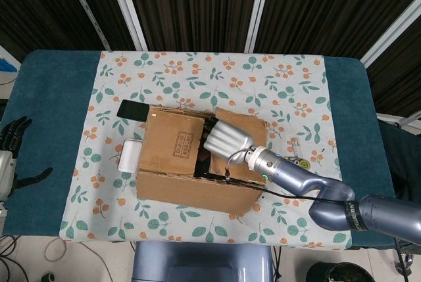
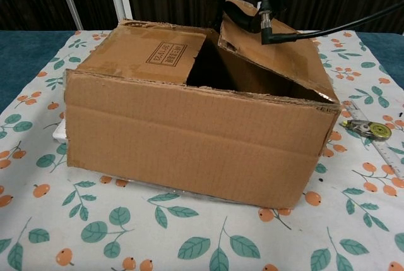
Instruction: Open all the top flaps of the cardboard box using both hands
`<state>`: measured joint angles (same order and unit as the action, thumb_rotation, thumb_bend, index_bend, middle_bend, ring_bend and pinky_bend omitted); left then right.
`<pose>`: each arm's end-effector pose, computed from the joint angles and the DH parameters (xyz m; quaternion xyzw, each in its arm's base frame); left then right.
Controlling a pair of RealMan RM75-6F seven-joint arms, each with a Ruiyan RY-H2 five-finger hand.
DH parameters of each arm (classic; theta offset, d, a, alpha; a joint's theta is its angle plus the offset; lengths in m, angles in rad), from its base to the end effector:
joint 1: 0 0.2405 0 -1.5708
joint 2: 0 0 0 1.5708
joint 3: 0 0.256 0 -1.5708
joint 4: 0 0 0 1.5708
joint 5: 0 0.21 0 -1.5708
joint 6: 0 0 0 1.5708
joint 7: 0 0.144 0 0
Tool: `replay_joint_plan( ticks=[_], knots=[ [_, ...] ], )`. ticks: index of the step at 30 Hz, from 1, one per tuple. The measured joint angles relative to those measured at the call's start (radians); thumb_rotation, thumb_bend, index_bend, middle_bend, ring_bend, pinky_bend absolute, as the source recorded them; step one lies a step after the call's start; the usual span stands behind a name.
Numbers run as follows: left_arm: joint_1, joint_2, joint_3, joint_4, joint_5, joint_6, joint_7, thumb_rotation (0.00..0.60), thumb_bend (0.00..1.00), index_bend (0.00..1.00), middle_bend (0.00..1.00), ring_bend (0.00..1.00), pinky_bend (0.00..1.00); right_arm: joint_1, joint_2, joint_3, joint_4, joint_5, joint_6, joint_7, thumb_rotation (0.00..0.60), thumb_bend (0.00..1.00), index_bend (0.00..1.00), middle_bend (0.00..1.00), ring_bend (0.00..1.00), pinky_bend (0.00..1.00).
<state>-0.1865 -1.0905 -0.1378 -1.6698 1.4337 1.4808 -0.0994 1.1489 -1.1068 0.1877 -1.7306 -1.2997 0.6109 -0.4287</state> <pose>-0.2809 0.2275 0.1783 -0.5536 -0.3865 -0.4745 0.5648 -0.0118 -0.3663 0.0672 0.9011 -0.0553 0.2956 0.3123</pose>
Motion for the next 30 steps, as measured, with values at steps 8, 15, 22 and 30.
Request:
replay_joint_plan(
  ticks=[8, 15, 22, 30],
  knots=[
    [0.002, 0.002, 0.0, -0.003, 0.006, 0.003, 0.002, 0.6, 0.07, 0.05, 0.04, 0.02, 0.2, 0.013, 0.051, 0.001, -0.024, 0.021, -0.013, -0.019, 0.6, 1.0, 0.65, 0.44, 0.23, 0.24],
    [0.002, 0.003, 0.001, -0.005, 0.009, 0.003, 0.002, 0.6, 0.07, 0.05, 0.04, 0.02, 0.2, 0.02, 0.088, -0.003, -0.035, 0.056, -0.036, -0.008, 0.6, 1.0, 0.65, 0.44, 0.23, 0.24],
    [0.002, 0.004, 0.001, -0.005, 0.01, 0.002, 0.002, 0.6, 0.07, 0.05, 0.04, 0.02, 0.2, 0.026, 0.12, -0.005, -0.04, 0.069, -0.044, -0.007, 0.6, 1.0, 0.65, 0.41, 0.22, 0.24],
    [0.002, 0.006, 0.002, -0.007, 0.015, 0.002, 0.001, 0.6, 0.07, 0.05, 0.04, 0.02, 0.2, 0.035, 0.16, -0.009, -0.051, 0.087, -0.048, -0.024, 0.6, 1.0, 0.65, 0.4, 0.22, 0.23]
  ],
)
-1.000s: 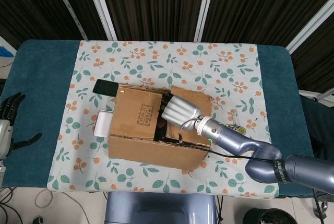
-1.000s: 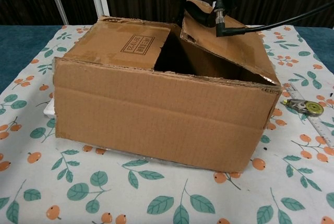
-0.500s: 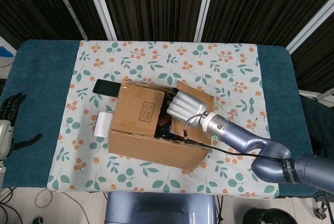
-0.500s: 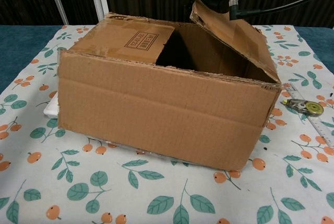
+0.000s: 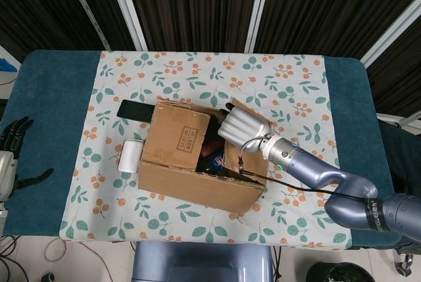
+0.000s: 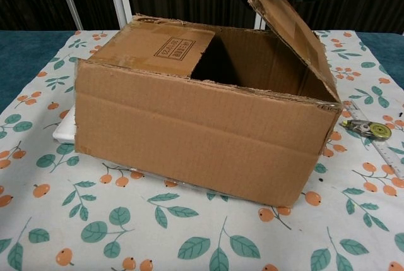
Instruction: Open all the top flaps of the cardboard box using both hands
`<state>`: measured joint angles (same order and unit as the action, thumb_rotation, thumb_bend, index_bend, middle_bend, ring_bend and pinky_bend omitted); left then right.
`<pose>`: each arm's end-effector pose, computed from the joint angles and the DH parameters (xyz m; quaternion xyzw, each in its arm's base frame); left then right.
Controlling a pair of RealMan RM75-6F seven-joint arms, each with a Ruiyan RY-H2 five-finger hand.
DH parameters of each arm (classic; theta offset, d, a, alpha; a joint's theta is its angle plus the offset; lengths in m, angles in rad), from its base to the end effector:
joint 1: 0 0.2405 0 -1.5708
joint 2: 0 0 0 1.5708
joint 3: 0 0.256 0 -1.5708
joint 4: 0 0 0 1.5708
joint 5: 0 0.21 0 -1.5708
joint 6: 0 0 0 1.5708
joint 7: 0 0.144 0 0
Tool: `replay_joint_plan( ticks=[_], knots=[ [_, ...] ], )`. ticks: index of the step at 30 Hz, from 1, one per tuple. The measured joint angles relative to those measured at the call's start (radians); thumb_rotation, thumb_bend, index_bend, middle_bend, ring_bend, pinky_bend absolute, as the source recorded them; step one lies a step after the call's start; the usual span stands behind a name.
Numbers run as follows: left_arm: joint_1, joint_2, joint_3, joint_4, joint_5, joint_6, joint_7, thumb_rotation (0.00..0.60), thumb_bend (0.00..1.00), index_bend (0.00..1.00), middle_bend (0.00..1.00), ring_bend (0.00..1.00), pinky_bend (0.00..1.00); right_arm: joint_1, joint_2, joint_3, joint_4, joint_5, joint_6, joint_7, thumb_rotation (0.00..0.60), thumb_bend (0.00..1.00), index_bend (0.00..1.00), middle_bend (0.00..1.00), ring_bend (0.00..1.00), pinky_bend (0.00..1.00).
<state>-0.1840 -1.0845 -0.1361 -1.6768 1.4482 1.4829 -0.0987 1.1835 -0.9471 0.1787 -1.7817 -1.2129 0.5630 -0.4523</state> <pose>-0.2786 0.2261 0.1788 -0.5579 -0.3836 -0.4760 0.5612 -0.0142 -0.3776 0.1116 0.8975 -0.0516 0.2587 0.3535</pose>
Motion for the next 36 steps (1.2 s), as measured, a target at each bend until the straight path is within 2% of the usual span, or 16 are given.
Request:
replay_joint_plan(
  ticks=[19, 24, 36],
  knots=[
    [0.0, 0.002, 0.001, -0.004, 0.008, 0.002, 0.005, 0.6, 0.07, 0.05, 0.04, 0.02, 0.2, 0.013, 0.081, -0.007, -0.033, 0.029, -0.002, -0.031, 0.6, 1.0, 0.64, 0.38, 0.21, 0.23],
    [0.0, 0.001, 0.001, -0.002, 0.011, 0.004, 0.005, 0.6, 0.07, 0.05, 0.04, 0.02, 0.2, 0.009, 0.096, -0.01, -0.042, 0.037, 0.003, -0.034, 0.6, 1.0, 0.55, 0.35, 0.19, 0.23],
    [0.0, 0.001, 0.001, 0.0, 0.011, 0.003, 0.005, 0.6, 0.07, 0.05, 0.04, 0.02, 0.19, 0.017, 0.134, -0.035, -0.055, 0.086, -0.014, -0.078, 0.6, 1.0, 0.5, 0.3, 0.16, 0.23]
  ],
)
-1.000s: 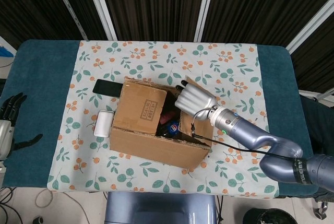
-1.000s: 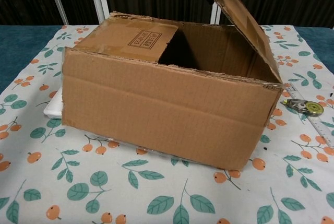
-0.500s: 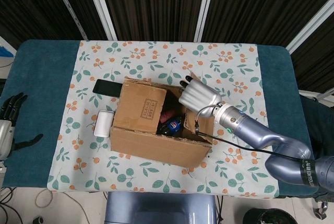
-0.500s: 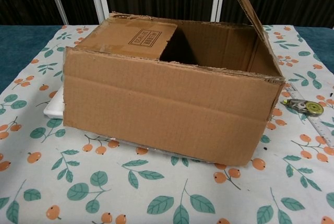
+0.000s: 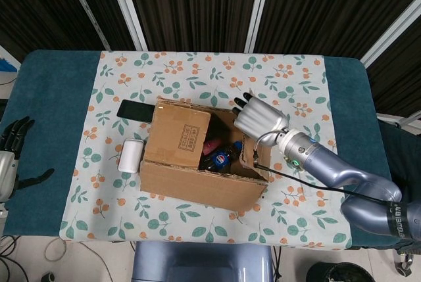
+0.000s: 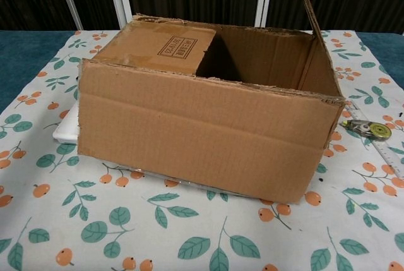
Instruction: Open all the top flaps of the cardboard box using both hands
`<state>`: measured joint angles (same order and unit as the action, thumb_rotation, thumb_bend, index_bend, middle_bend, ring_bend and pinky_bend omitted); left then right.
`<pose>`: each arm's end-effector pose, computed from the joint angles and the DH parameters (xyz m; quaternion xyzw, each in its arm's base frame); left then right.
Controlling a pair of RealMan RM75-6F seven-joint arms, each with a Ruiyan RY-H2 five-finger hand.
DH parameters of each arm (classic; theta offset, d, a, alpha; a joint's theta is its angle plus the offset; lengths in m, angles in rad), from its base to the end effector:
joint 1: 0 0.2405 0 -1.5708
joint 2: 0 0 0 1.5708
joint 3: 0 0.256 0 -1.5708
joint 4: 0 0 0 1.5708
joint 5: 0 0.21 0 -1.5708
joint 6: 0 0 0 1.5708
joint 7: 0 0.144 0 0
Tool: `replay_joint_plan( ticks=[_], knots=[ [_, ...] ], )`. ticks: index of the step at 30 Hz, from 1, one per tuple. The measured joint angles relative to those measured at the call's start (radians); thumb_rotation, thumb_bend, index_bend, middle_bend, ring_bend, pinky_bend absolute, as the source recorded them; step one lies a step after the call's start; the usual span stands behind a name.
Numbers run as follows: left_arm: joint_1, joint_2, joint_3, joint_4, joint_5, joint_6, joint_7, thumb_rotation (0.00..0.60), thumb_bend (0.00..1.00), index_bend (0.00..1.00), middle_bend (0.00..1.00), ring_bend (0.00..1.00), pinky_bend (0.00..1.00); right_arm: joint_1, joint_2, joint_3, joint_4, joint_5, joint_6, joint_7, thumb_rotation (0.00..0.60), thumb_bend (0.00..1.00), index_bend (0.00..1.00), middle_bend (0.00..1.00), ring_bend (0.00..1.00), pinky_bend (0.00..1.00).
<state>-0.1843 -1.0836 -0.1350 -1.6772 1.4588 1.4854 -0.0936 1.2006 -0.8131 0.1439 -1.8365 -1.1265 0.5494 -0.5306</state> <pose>-0.2771 0.2259 0.1787 -0.5621 -0.3790 -0.4763 0.5599 -0.0245 -0.3795 0.1479 0.8907 -0.0403 0.2171 0.3974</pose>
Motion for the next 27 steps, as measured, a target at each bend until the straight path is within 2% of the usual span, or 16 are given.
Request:
replay_joint_plan(
  ticks=[27],
  knots=[
    [0.0, 0.002, 0.001, -0.004, 0.003, -0.002, -0.002, 0.6, 0.07, 0.05, 0.04, 0.02, 0.19, 0.011, 0.114, -0.01, -0.041, 0.03, -0.016, -0.03, 0.6, 1.0, 0.49, 0.3, 0.16, 0.23]
  ],
)
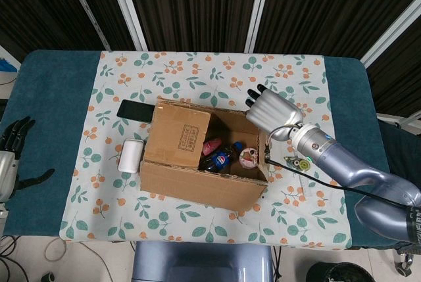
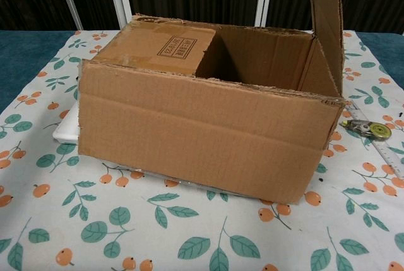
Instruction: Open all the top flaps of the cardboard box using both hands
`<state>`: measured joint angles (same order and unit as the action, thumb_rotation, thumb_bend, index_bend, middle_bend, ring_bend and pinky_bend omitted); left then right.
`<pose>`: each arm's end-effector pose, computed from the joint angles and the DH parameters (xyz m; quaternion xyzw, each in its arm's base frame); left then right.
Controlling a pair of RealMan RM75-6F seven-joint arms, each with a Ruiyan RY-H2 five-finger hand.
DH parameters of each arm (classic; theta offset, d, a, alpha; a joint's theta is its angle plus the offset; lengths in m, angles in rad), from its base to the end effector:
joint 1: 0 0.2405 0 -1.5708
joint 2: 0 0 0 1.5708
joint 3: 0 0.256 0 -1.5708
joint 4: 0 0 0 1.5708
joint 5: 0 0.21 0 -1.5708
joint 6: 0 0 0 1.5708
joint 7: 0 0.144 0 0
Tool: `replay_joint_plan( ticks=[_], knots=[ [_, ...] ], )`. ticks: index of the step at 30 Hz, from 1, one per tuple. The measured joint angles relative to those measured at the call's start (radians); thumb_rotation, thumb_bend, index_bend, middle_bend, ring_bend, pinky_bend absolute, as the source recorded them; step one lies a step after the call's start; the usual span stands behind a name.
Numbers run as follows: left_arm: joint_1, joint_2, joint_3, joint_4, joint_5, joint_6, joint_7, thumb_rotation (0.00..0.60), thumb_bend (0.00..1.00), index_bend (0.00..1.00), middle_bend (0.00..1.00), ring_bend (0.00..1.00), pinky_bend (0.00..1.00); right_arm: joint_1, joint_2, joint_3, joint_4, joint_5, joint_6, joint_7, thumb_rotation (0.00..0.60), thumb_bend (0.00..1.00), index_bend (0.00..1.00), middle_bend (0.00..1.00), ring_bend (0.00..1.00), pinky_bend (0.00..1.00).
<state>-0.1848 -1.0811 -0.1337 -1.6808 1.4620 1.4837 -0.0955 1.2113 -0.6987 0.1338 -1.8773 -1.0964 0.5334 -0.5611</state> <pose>-0.2762 0.2256 0.1785 -0.5634 -0.3798 -0.4768 0.5576 -0.0263 -0.3779 0.1799 0.8824 -0.0258 0.1927 0.4285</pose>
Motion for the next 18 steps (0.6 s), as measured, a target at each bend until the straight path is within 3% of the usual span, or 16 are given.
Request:
replay_joint_plan(
  ticks=[18],
  knots=[
    [0.0, 0.002, 0.003, -0.004, 0.009, 0.002, 0.001, 0.6, 0.07, 0.05, 0.04, 0.02, 0.19, -0.032, 0.082, 0.0, -0.023, -0.016, -0.008, 0.0, 0.6, 1.0, 0.49, 0.3, 0.16, 0.23]
  ],
)
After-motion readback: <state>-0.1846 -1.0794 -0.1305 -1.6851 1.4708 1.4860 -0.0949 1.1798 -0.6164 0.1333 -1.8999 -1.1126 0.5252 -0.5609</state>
